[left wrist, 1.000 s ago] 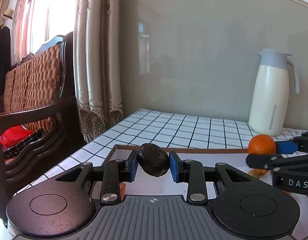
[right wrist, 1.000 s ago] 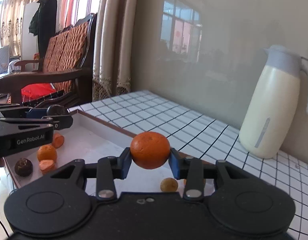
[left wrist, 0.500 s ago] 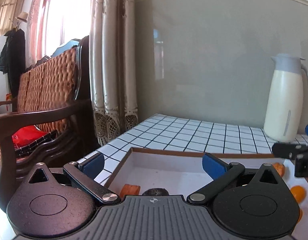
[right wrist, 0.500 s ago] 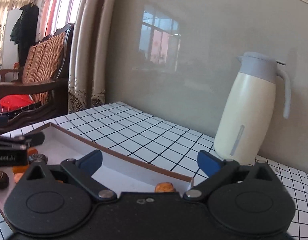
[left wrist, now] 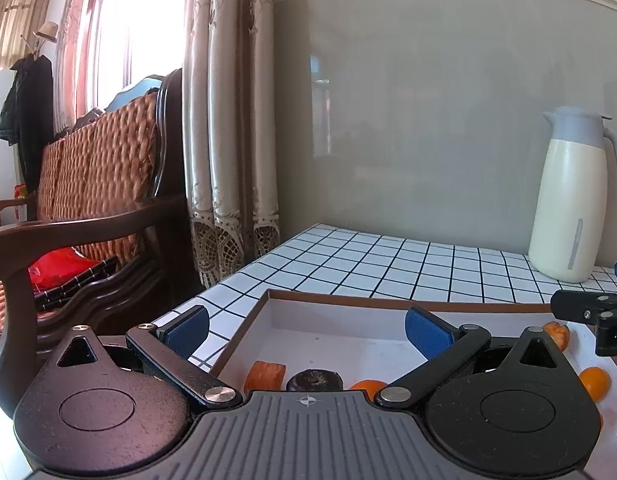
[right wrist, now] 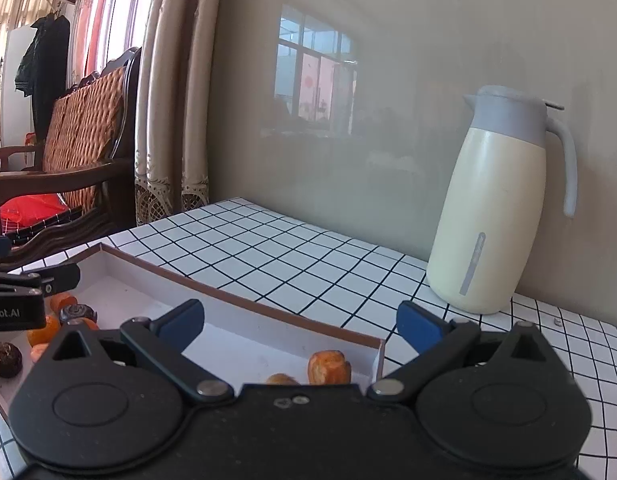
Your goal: Organize fruits
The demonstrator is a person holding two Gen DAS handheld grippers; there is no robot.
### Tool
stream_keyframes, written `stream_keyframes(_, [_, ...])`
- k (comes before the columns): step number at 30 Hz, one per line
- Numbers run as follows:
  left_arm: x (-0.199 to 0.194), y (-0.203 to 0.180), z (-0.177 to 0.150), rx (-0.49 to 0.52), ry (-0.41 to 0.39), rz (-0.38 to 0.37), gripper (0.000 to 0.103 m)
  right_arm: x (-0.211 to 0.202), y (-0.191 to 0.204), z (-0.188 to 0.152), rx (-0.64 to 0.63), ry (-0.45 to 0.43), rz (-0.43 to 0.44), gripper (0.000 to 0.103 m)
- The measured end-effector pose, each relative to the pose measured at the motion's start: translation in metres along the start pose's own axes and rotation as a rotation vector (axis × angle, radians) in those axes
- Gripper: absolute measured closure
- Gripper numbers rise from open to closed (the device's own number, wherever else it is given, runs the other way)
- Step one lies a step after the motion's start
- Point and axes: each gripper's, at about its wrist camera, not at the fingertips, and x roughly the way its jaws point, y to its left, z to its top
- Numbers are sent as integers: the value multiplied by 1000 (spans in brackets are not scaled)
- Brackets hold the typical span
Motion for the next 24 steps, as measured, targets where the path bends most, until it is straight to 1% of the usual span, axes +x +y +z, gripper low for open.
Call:
stream_keyframes(3, [-2,-3,-1,23,-4,4,0,-4,-2,1,9,-7,-6,6])
stream_keyframes(7, [-11,-3,1,12,-19,-1,0,-17,-6,0,14,-36,-17,6])
stream_keyframes(11, [-33,-2,3,31,-44,4,0,-37,-11,3,40,-53,-31,6])
stream_keyframes(14, [-59,4,0,28,-67,-4,0,-64,-14,2,64,-76,-27,6])
stream_keyframes(18, [-100,12,-4,23,-87,-21,0,-108,-14,-4,59,-100,-22,6])
stream_keyframes(22, [-148,16,-9,27,-120,-59,0,-151,-11,-15,34,-114,-25,6])
stream_keyframes(24, [-169,14,-12,29,-124,-82,0,-175,-10,-24,24,-121,-30,6])
